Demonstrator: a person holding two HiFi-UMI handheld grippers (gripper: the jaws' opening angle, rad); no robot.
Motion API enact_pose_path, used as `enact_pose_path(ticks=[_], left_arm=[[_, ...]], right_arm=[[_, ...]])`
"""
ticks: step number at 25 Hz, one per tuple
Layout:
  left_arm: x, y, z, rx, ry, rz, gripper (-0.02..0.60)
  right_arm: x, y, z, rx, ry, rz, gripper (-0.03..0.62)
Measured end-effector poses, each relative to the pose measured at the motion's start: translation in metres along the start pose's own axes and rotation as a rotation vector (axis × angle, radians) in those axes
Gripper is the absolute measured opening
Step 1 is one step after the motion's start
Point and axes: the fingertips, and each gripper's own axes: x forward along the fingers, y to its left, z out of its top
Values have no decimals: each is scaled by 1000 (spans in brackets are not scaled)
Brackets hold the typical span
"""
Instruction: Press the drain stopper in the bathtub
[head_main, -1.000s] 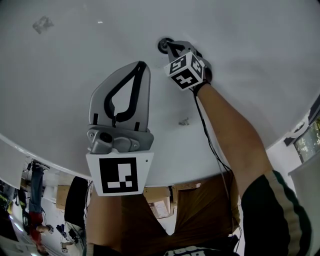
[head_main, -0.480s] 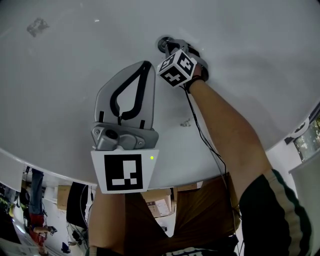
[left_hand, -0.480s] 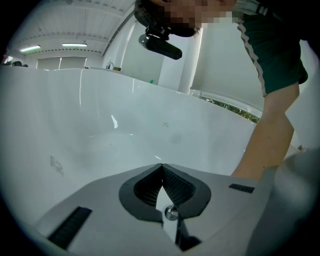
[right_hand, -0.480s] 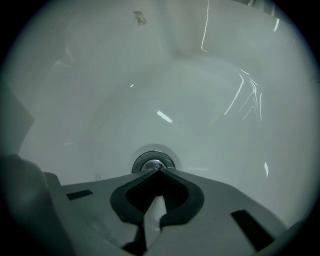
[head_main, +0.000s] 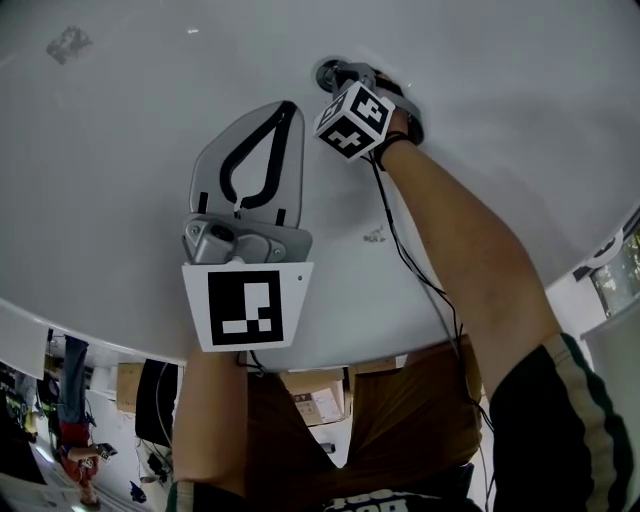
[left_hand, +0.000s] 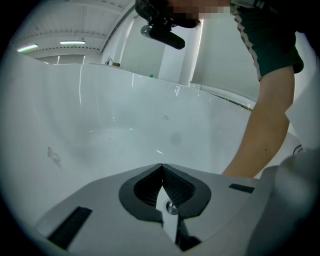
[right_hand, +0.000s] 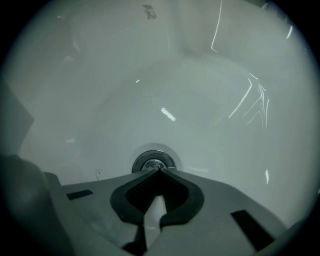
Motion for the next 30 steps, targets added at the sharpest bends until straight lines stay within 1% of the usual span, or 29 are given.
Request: enact_pose_path(ticks=[4, 7, 10, 13, 16, 19, 25, 30], left_arm=[[1, -2, -3, 14, 11, -16, 9], [3, -4, -3, 1, 8, -25, 9], [5, -8, -6, 8, 20, -44, 9], [6, -4, -13, -10, 46, -33, 9], [8, -7, -14, -7, 53, -42, 9], [9, -10, -16, -1, 58, -58, 9], [9, -13, -18, -15, 65, -74, 9], [10, -20, -19, -15, 75, -81, 9]], right_arm=[[0, 2, 0, 51, -9, 3, 8], [-2, -1, 1, 98, 1, 21, 9], [-10, -2, 1, 113, -13, 25, 9], [-15, -1, 3, 146, -58, 5, 9], [-15, -3, 2, 182, -79, -30, 9], [-16, -4, 2, 201, -76, -49, 9], [-16, -3, 2, 231, -86, -21, 9], [-18, -3, -1, 225, -99, -24, 9]])
